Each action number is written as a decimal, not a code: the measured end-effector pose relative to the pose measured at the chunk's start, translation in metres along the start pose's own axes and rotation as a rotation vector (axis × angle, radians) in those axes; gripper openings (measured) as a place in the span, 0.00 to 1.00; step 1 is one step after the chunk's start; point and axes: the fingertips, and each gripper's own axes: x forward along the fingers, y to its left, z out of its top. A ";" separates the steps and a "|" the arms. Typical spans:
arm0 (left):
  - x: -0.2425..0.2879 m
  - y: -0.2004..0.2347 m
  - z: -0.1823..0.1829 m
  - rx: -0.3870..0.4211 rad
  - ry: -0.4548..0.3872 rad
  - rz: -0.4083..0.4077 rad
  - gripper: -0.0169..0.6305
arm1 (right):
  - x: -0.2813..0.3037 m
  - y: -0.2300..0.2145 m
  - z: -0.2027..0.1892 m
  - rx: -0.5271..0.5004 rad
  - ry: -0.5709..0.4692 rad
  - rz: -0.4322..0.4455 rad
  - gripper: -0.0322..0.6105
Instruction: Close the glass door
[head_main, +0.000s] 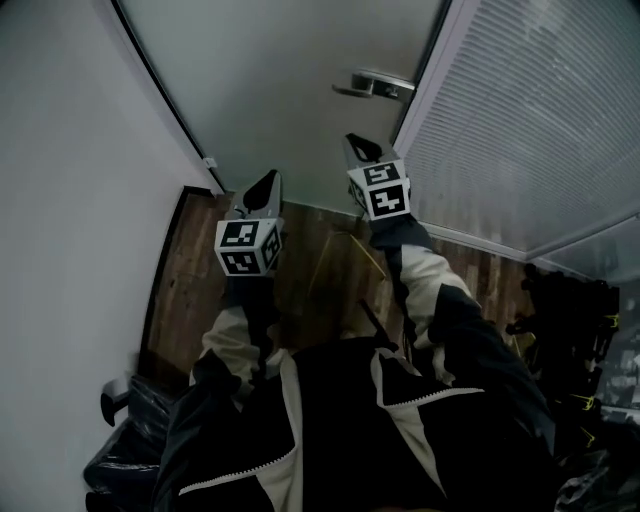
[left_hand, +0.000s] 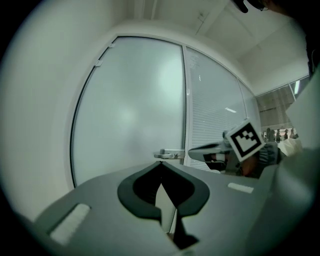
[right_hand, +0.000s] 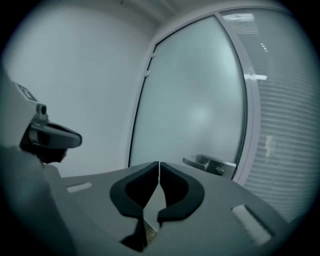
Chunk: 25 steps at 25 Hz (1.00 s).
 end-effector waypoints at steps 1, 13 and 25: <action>-0.001 -0.001 0.003 0.004 -0.008 -0.012 0.03 | -0.015 0.008 -0.004 0.049 -0.014 -0.014 0.06; -0.019 -0.024 -0.003 -0.001 -0.003 -0.106 0.03 | -0.111 0.037 -0.051 0.247 0.008 -0.148 0.05; -0.055 -0.013 -0.014 0.000 0.010 -0.114 0.03 | -0.123 0.076 -0.046 0.223 0.015 -0.170 0.05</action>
